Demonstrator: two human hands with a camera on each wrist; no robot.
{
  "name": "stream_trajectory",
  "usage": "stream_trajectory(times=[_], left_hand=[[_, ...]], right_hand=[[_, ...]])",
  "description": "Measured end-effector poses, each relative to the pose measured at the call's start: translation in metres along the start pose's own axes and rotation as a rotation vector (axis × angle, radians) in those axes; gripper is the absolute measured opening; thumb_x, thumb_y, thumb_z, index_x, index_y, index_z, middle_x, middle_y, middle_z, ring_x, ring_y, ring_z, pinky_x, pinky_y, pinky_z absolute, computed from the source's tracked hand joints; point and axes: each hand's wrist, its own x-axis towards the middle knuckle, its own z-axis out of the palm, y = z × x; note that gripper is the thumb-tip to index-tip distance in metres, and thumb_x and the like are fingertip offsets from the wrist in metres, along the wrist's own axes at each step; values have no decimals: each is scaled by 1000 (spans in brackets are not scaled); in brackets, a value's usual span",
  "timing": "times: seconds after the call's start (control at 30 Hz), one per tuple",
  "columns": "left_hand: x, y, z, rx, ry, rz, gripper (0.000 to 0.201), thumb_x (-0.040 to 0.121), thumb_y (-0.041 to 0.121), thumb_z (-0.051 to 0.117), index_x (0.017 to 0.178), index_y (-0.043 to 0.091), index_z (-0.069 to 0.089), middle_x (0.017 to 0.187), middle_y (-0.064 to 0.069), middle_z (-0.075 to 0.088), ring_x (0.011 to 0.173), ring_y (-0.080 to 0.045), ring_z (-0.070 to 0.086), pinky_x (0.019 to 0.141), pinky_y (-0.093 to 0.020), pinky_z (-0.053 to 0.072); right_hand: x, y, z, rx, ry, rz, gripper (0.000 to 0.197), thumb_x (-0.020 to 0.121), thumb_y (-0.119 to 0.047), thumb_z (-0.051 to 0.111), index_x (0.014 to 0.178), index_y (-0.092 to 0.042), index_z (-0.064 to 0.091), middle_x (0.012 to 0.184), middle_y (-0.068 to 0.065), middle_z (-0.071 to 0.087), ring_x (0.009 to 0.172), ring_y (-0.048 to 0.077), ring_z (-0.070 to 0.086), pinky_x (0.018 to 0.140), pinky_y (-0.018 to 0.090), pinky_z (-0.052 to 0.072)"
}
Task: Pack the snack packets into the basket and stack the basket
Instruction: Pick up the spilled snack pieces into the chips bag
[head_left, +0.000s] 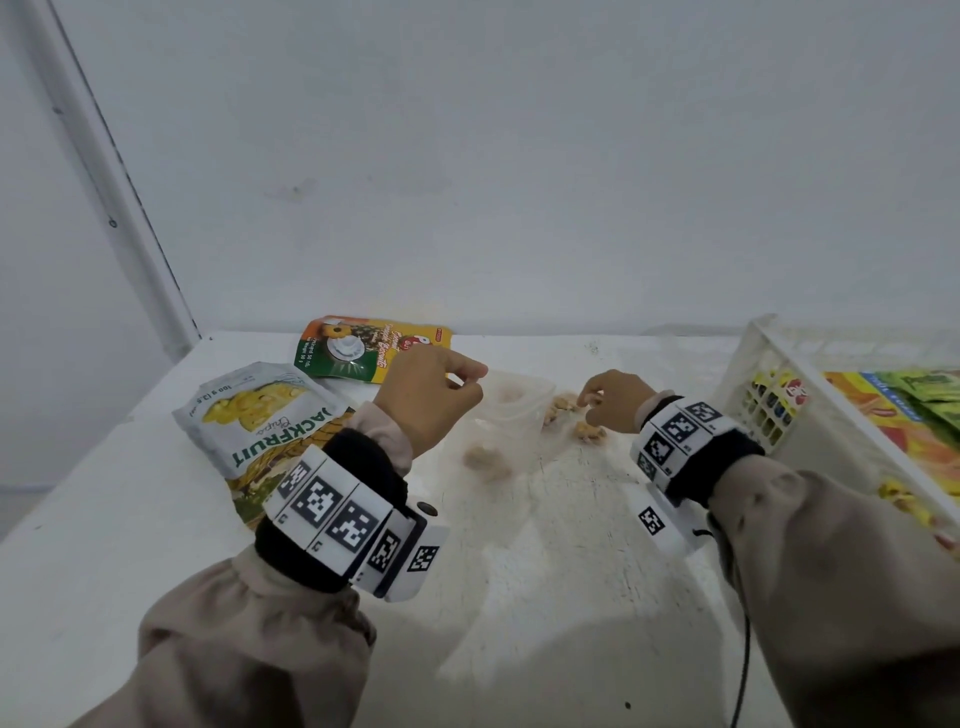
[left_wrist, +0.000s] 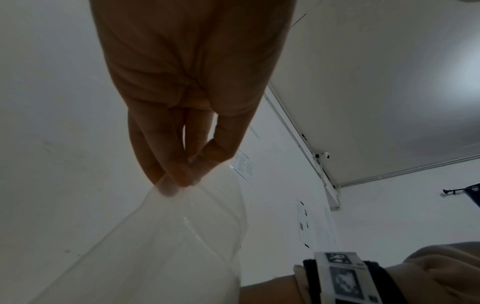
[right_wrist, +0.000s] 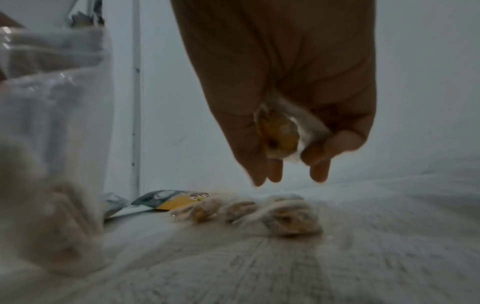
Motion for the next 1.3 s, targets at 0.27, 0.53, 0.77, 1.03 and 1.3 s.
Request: stream_trajectory(times=[0.27, 0.53, 0.77, 1.03, 1.3], left_hand=[[-1, 0, 4, -13, 11, 3, 25, 85, 7, 56, 107, 9, 68, 99, -3, 68, 77, -10, 58, 74, -8, 36], [-2, -6, 0, -5, -10, 6, 26, 87, 10, 56, 110, 12, 67, 109, 0, 67, 78, -9, 58, 78, -14, 39], [-3, -5, -2, -30, -21, 0, 25, 86, 9, 56, 108, 11, 67, 107, 1, 67, 81, -12, 61, 80, -15, 40], [-2, -4, -5, -52, -7, 2, 23, 84, 8, 57, 104, 9, 69, 106, -3, 68, 82, -12, 61, 79, -17, 41], [2, 0, -2, -100, -11, 16, 25, 83, 6, 57, 106, 9, 68, 100, -2, 67, 76, -10, 58, 70, -15, 38]], right_hand=[[11, 5, 21, -201, -97, 31, 58, 72, -27, 77, 122, -14, 51, 127, 6, 52, 112, 25, 54, 87, 32, 46], [-11, -5, -7, 307, 83, -58, 25, 87, -28, 61, 99, -7, 55, 87, 4, 59, 68, 17, 53, 57, 24, 42], [-66, -45, -55, 787, 100, -456, 9, 83, -9, 65, 80, -18, 64, 69, 0, 57, 54, 7, 50, 53, 21, 41], [-77, -61, -51, 278, 133, -539, 15, 83, -16, 67, 78, -26, 57, 76, -16, 54, 69, -3, 49, 70, 14, 37], [-81, -64, -55, 70, 174, -480, 30, 82, -9, 61, 109, -22, 60, 92, -7, 47, 79, 8, 48, 75, 20, 38]])
